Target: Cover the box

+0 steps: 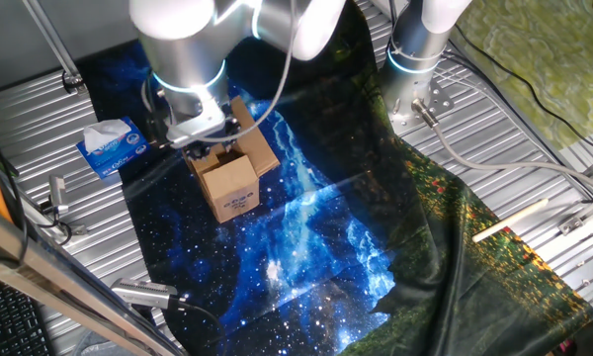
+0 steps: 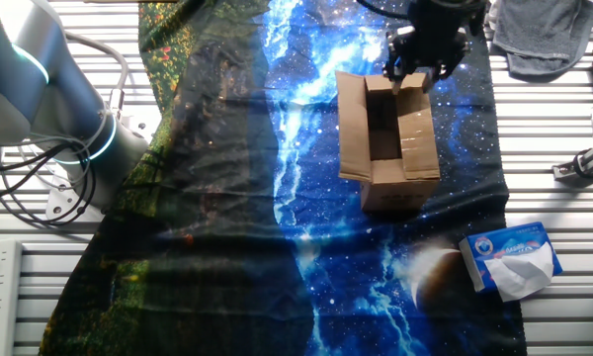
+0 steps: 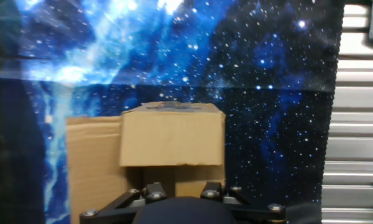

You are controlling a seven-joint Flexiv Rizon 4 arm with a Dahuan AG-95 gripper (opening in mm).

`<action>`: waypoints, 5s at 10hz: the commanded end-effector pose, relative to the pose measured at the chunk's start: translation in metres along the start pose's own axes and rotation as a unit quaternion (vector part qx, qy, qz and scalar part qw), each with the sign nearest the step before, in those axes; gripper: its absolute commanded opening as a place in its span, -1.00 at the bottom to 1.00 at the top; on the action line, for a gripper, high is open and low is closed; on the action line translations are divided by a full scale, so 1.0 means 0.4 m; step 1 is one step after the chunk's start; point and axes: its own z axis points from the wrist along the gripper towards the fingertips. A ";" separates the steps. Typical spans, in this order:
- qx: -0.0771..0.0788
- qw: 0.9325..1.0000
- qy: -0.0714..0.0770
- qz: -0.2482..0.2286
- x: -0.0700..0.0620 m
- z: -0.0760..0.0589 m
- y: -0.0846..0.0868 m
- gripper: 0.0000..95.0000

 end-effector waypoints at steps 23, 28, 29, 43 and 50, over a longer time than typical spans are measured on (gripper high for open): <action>0.066 0.997 -0.004 0.033 0.046 0.106 0.248 -0.20; 0.078 0.996 0.000 0.034 0.047 0.092 0.211 -0.20; 0.083 0.996 0.002 0.038 0.047 0.091 0.211 -0.20; 0.123 0.990 0.022 0.069 0.045 0.072 0.175 -0.20; 0.124 0.990 0.025 0.060 0.039 0.052 0.137 -0.20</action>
